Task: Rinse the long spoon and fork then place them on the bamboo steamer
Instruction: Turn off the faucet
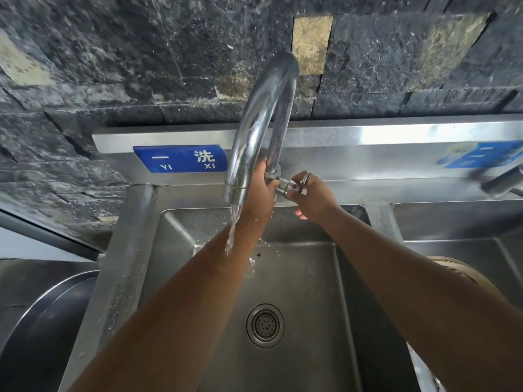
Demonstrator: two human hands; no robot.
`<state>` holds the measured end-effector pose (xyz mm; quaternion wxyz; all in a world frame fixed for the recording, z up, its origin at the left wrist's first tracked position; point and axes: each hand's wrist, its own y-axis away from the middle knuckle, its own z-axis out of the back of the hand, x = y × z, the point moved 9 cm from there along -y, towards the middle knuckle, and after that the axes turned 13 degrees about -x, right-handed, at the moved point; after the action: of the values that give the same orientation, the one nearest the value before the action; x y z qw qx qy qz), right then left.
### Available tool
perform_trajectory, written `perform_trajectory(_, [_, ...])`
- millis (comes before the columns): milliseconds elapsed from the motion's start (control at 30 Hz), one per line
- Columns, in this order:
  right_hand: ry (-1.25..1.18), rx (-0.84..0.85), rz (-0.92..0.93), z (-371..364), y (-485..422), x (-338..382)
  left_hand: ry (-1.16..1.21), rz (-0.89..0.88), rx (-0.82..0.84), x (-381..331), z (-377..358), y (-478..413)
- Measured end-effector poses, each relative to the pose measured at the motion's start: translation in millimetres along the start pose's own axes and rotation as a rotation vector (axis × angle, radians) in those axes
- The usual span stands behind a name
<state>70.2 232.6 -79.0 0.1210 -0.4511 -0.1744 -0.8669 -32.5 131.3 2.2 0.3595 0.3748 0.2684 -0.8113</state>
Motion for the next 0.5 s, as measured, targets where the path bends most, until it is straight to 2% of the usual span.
perform_trajectory(500, [0.054,-0.036,0.026,1.9,0.8,2.2,-0.025,0.0,0.033,-6.1,1.1,2.2])
